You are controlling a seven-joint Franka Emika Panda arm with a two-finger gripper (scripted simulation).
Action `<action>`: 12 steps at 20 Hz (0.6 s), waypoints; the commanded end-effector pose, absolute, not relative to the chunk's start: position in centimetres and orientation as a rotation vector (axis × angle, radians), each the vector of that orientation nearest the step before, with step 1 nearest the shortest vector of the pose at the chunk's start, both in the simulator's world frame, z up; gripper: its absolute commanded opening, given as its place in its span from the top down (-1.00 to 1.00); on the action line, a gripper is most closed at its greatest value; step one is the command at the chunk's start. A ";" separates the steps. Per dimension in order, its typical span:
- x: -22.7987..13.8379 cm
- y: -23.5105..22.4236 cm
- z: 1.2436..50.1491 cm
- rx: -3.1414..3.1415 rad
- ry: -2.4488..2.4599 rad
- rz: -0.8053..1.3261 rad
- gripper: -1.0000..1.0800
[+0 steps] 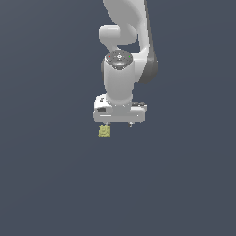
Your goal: Pick up the object and move it to a goal position.
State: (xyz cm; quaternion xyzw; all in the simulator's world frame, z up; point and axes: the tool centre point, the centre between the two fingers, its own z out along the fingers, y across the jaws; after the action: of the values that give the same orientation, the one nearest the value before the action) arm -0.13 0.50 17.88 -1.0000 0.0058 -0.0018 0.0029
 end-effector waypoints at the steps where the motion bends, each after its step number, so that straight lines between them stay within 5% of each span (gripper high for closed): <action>1: -0.1 0.5 17.9 -3.136 0.018 -0.006 -0.92; 12: -0.6 -2.0 18.4 -3.134 0.061 0.010 -0.92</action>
State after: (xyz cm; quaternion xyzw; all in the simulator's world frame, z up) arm -0.61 -2.02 18.43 -0.9998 0.0196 0.0028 0.0035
